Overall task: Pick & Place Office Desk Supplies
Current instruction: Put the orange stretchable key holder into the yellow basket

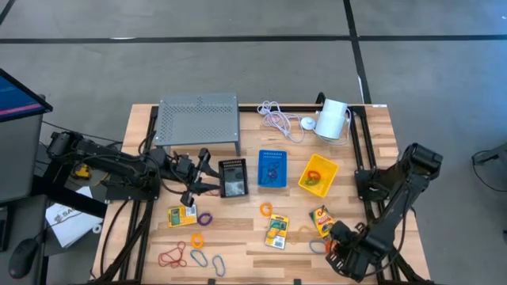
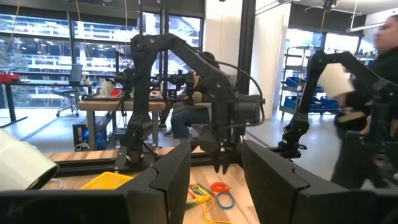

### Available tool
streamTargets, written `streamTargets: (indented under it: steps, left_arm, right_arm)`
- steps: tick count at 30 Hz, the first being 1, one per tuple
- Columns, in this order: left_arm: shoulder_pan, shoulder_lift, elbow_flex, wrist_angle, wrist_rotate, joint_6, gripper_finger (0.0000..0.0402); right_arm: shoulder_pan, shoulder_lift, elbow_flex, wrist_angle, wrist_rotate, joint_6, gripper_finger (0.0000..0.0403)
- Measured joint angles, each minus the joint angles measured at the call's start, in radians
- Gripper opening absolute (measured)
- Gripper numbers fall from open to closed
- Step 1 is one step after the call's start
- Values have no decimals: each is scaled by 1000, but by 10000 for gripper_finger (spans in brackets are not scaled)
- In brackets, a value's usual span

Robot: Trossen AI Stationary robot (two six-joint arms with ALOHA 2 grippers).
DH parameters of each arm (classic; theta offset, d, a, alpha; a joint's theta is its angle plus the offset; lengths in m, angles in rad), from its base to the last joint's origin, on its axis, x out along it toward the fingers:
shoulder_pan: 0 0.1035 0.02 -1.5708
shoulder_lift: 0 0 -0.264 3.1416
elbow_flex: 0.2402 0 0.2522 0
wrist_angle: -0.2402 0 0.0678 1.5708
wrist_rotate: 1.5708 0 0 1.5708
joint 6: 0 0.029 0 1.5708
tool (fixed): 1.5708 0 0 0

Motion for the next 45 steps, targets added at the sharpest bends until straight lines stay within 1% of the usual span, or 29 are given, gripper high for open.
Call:
streamTargets:
  steps: [5,9,20,25,30,38,45]
  left_arm:
    - [0,0,0,0,0,0,140]
    - [0,0,0,0,0,0,140]
    - [0,0,0,0,0,0,140]
    - [0,0,0,0,0,0,140]
    - [0,0,0,0,0,0,140]
    - [0,0,0,0,0,0,140]
    - [0,0,0,0,0,0,140]
  right_arm:
    - [-17,45,0,20,1,3,149]
    - [-32,77,-1,10,2,-5,167]
    - [-29,85,-1,-10,0,-10,155]
    - [-29,85,-3,-8,0,-12,160]
    - [-28,85,-35,24,1,-10,164]
    - [-25,85,-56,29,3,-9,160]
    - [-17,127,-54,53,7,-11,148]
